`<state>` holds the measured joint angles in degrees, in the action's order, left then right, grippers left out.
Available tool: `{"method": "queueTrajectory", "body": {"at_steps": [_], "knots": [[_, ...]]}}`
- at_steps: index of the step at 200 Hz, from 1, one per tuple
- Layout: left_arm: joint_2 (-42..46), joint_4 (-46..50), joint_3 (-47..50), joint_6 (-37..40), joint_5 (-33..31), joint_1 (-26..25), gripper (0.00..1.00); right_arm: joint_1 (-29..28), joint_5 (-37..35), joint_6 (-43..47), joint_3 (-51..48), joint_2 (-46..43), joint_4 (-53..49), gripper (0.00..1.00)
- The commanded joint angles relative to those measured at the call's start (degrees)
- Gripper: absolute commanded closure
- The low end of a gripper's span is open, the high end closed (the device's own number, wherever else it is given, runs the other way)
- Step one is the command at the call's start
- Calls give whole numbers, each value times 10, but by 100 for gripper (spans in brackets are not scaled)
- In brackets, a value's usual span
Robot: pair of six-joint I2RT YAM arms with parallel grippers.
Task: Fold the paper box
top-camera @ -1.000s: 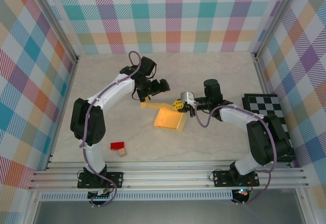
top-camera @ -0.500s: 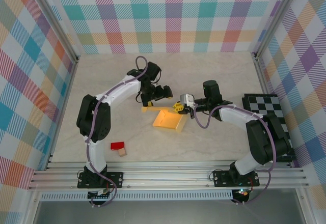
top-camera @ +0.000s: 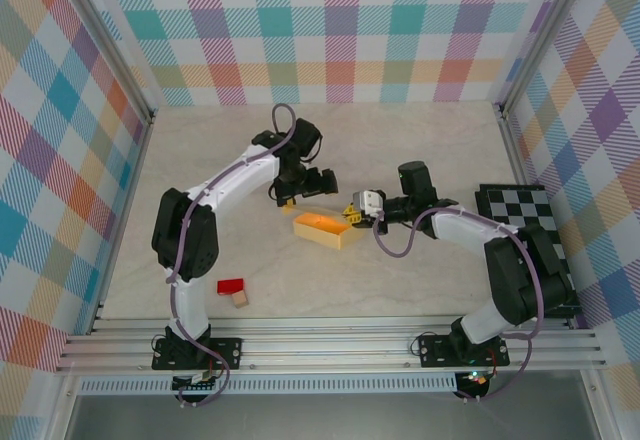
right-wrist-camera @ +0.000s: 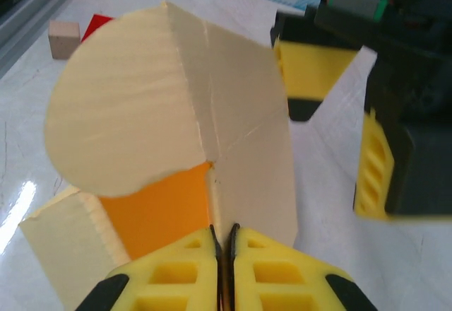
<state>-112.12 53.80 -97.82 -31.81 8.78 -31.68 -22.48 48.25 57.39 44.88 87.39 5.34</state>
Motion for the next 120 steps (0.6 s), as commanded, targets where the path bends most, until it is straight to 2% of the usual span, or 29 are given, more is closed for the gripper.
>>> {"method": "queueTrajectory", "body": {"at_steps": [1,33,42,52,73,92,120], "knots": [[15,39,-10,47,-28,16,1,3,-31,33,-4,-20,-90,83],[10,40,-23,51,-38,16,1,3,-32,47,9,-43,-148,82],[14,38,-22,51,-46,16,1,3,-31,49,13,-49,-162,74],[19,36,-21,52,-56,16,1,2,-34,51,13,-57,-171,73],[29,24,-10,57,-55,16,1,0,-46,59,13,-69,-185,74],[28,29,-6,36,-27,14,1,-7,-64,63,13,-71,-190,77],[37,18,9,21,-7,-8,1,-15,-83,51,10,-72,-178,80]]}}
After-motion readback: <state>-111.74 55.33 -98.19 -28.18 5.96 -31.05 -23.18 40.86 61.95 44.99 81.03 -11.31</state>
